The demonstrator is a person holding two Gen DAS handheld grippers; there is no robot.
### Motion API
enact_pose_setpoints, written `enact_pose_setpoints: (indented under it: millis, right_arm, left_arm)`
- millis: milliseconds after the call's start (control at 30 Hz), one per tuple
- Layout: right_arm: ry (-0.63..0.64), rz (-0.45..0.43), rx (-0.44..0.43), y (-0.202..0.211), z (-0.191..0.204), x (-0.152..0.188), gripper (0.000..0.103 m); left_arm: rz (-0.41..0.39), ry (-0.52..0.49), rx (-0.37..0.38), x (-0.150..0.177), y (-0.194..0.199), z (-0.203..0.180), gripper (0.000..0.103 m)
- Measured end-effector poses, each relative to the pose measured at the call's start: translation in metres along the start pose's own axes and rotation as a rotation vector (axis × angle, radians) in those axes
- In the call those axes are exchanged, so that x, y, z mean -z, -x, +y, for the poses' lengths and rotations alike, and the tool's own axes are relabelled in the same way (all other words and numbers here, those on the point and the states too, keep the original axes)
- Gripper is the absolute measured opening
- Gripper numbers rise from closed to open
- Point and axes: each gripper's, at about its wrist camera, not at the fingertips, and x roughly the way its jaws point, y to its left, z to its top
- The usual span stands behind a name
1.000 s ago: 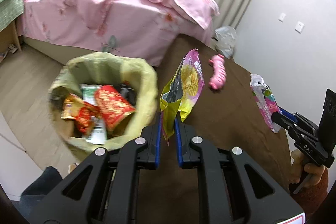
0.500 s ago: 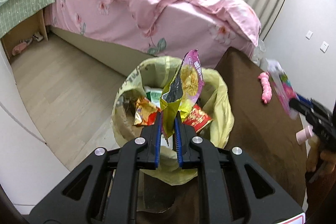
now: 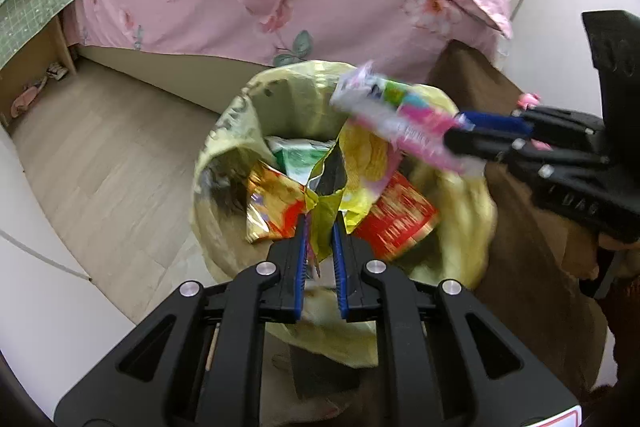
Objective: Collect trash
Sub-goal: 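Carry both bags over the trash bag and open both tools to drop them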
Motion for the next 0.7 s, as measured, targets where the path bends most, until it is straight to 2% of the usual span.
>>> enact_pose_setpoints:
  millis: [133,333,500,700]
  right_arm:
    - [0.026,0.087,0.006,-0.035,0.002,-0.006,0.024]
    - [0.024,0.132,0.003,-0.052,0.000,-0.007,0.024]
    - [0.012,0.159,-0.011,-0.051,-0.003,-0.001,0.024]
    - [0.023,0.145,0.002,-0.040,0.000,0.012,0.024]
  left_arm:
    - [-0.017,0.035,-0.011,-0.009,-0.010,0.012,0.011]
    - [-0.026,0.051,-0.025,-0.015,-0.022,0.019,0.011]
    - [-0.025,0.062,-0.026,-0.015,-0.028,0.020,0.011]
    - [-0.048,0.112,0.019,-0.008,-0.019,0.025,0.015]
